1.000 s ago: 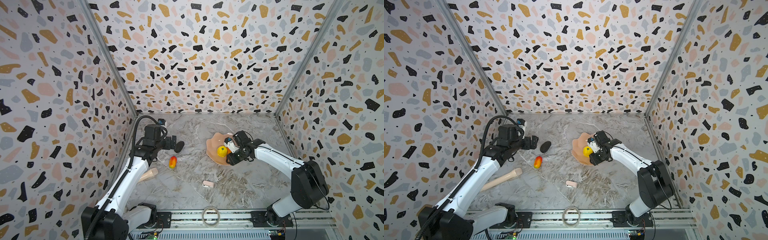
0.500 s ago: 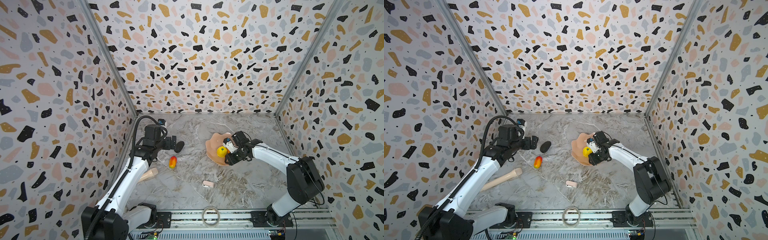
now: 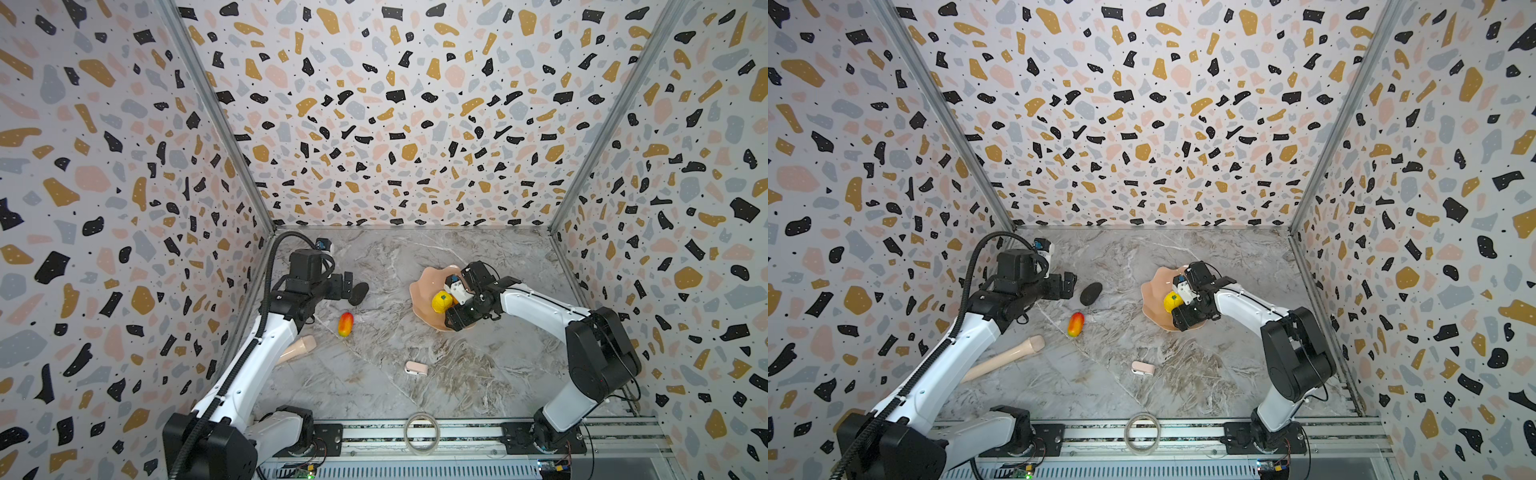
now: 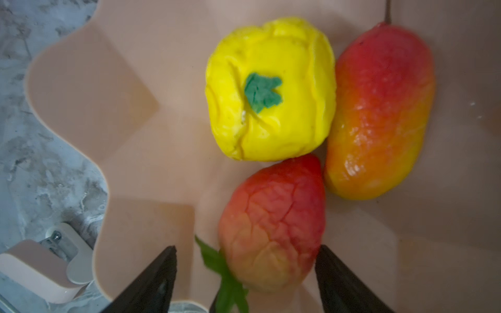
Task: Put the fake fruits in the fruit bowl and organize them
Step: 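Place the red fruit into the bowl nearer the robot and release, then reach the right gripper to the last mango near the left arm and grasp it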
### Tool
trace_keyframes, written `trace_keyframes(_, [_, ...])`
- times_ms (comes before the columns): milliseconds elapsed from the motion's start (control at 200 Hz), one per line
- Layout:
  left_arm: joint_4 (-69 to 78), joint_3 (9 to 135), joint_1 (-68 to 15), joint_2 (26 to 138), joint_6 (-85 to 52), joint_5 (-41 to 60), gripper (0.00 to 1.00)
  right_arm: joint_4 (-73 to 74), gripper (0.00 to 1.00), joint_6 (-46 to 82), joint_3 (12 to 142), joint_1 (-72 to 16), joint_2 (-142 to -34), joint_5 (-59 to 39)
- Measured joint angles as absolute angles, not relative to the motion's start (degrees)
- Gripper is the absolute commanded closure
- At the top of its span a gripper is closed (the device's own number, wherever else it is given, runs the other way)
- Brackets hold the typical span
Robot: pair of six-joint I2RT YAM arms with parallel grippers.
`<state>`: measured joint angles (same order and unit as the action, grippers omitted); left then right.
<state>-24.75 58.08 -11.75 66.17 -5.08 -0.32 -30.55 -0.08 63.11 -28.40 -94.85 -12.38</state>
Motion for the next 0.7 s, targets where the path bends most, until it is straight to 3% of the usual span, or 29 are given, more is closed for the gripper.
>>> trace_keyframes(105, [-24.75, 58.08, -11.75, 66.17, -5.08, -0.30, 0.00, -31.14, 0.00, 0.03, 64.58, -28.49, -94.76, -11.68])
trace_keyframes(421, [-24.75, 58.08, -11.75, 66.17, -5.06, -0.32, 0.00, -36.05, 0.01, -0.08, 73.10, -32.60, -92.49, -6.96])
trace_keyframes(701, [-24.77, 58.08, -11.75, 66.17, -5.02, -0.49, 0.00, -30.09, 0.01, 0.30, 79.07, -44.45, -96.33, -9.56])
